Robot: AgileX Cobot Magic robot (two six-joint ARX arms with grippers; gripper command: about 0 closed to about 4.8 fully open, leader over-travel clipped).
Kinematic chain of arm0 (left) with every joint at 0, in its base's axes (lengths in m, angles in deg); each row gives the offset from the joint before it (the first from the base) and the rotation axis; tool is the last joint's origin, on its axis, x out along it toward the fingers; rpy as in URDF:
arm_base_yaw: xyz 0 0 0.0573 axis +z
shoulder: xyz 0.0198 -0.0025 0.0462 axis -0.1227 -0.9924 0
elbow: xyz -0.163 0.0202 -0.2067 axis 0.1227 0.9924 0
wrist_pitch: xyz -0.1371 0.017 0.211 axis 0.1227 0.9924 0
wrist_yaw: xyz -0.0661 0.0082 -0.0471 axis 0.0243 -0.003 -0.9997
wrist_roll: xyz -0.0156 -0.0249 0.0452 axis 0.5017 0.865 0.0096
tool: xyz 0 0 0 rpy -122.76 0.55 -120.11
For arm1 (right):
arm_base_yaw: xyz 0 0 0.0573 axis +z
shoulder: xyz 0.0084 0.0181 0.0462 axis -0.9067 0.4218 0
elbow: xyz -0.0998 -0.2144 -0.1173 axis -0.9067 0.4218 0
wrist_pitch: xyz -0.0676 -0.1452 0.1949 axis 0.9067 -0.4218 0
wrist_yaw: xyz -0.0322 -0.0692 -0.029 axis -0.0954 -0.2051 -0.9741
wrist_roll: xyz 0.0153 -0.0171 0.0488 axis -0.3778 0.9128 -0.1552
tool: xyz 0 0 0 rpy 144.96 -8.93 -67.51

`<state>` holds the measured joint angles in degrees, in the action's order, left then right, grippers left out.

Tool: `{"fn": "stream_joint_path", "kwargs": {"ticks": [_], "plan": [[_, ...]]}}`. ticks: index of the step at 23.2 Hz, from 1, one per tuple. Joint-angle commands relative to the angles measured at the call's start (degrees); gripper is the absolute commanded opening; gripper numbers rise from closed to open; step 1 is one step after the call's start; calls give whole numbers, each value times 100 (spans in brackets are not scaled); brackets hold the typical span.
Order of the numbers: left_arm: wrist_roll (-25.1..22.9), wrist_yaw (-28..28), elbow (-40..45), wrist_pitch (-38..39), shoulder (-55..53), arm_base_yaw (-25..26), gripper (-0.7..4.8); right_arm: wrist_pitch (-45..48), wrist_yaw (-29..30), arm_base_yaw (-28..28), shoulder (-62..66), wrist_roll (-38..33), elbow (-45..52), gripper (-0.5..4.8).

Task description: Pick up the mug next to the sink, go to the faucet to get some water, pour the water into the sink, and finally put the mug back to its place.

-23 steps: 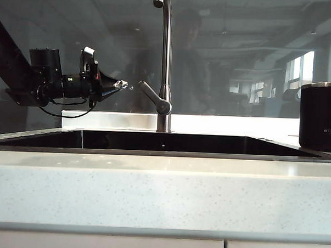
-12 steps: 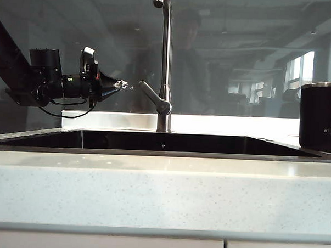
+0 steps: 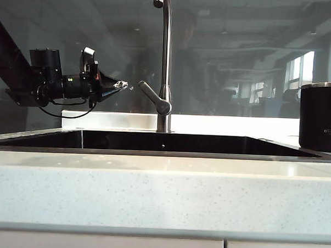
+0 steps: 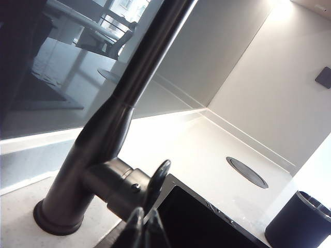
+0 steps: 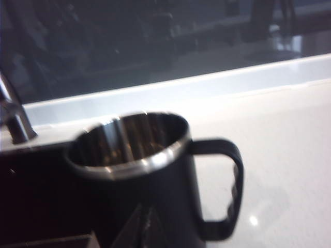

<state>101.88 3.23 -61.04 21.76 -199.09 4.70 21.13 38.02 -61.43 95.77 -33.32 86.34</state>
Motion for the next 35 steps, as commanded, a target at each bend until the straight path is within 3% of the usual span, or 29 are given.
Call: {"fn": "stream_joint_path", "kwargs": {"ticks": [1, 7, 13, 17, 29, 35], "plan": [[-28, -15, -22, -63, 33, 11, 13, -4, 22, 166, -273, -229, -4, -8], [-26, -17, -24, -63, 33, 11, 13, -623, 238, 435, -876, -621, -7, -8], [-26, -17, -24, -63, 33, 11, 13, -2562, 238, 1043, -2277, -542, -9, -8], [-26, -15, -24, -63, 33, 11, 13, -3558, 236, 1058, -2997, -562, -7, -8], [-26, -17, -24, -63, 33, 11, 13, -3788, 195, 1056, -3178, -544, -7, -8], [-26, -17, -24, -63, 33, 11, 13, -3895, -474, 1054, -3178, -363, -7, -8]]}}
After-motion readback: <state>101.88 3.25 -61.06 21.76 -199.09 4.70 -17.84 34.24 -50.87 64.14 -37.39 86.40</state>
